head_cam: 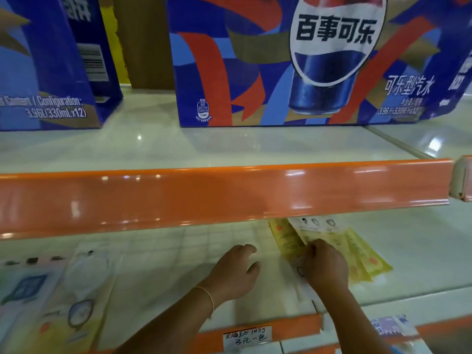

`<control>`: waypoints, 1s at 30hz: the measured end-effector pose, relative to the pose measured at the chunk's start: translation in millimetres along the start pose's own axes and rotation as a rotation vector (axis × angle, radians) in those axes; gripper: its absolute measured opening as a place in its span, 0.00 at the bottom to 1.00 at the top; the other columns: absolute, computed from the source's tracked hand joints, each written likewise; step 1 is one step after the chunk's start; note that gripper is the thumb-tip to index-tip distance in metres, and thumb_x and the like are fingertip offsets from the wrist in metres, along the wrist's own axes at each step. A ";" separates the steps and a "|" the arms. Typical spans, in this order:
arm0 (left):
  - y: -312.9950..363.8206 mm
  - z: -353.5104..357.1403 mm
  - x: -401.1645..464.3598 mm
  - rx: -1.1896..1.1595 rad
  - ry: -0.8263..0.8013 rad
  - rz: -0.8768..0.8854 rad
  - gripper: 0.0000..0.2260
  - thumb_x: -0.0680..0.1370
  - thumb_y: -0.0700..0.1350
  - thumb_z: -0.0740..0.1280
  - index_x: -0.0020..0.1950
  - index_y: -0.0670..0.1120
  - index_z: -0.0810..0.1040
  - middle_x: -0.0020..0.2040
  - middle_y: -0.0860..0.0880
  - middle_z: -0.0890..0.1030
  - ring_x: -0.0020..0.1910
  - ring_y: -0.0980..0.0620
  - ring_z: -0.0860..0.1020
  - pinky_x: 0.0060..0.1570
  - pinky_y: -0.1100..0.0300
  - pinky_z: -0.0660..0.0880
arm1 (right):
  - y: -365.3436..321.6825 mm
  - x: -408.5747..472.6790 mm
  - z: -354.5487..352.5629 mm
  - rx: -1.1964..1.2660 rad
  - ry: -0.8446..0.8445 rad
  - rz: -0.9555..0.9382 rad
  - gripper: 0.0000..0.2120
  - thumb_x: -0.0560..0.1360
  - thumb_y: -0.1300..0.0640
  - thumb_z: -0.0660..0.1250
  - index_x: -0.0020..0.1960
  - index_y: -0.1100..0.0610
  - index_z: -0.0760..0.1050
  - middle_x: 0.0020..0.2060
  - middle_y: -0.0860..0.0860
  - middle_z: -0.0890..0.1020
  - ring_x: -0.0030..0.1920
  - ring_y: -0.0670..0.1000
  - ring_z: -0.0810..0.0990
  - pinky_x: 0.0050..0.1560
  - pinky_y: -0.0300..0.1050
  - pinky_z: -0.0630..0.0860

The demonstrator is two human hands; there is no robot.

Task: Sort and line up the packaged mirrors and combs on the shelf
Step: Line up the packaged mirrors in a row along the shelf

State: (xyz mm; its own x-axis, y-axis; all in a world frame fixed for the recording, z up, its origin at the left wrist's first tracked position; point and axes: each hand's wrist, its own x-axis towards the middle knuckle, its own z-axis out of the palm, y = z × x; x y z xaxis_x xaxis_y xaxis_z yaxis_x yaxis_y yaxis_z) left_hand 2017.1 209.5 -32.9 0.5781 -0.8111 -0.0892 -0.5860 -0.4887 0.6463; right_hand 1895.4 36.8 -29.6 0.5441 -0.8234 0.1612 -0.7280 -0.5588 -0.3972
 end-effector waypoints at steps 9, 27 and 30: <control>-11.6 -18.9 -3.1 -1.024 0.153 -0.418 0.19 0.80 0.56 0.61 0.58 0.42 0.75 0.46 0.45 0.80 0.46 0.47 0.79 0.51 0.52 0.76 | -60.8 -26.6 -15.8 0.644 -0.151 -0.052 0.07 0.80 0.57 0.60 0.45 0.57 0.74 0.35 0.53 0.76 0.33 0.51 0.73 0.32 0.44 0.67; -99.0 -80.4 -80.9 -0.889 0.307 -0.469 0.15 0.77 0.52 0.66 0.43 0.39 0.76 0.36 0.41 0.74 0.32 0.48 0.72 0.33 0.56 0.67 | -149.2 -89.0 45.8 1.090 -0.713 0.167 0.09 0.76 0.62 0.67 0.57 0.61 0.77 0.46 0.61 0.85 0.47 0.64 0.84 0.52 0.65 0.79; -105.2 -92.2 -91.3 -0.789 0.339 -0.479 0.13 0.77 0.54 0.66 0.51 0.45 0.79 0.46 0.43 0.82 0.41 0.48 0.80 0.39 0.55 0.75 | -161.8 -95.8 68.7 1.008 -0.637 0.176 0.09 0.76 0.61 0.69 0.56 0.59 0.78 0.43 0.59 0.86 0.44 0.61 0.85 0.49 0.63 0.80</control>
State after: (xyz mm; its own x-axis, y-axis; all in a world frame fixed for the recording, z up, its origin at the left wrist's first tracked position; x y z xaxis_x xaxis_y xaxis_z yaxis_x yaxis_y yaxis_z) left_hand 2078.3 364.6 -22.8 0.8602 -0.3875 -0.3314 0.2290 -0.2869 0.9302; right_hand 1989.7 212.9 -42.9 0.7851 -0.5252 -0.3283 -0.3144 0.1187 -0.9419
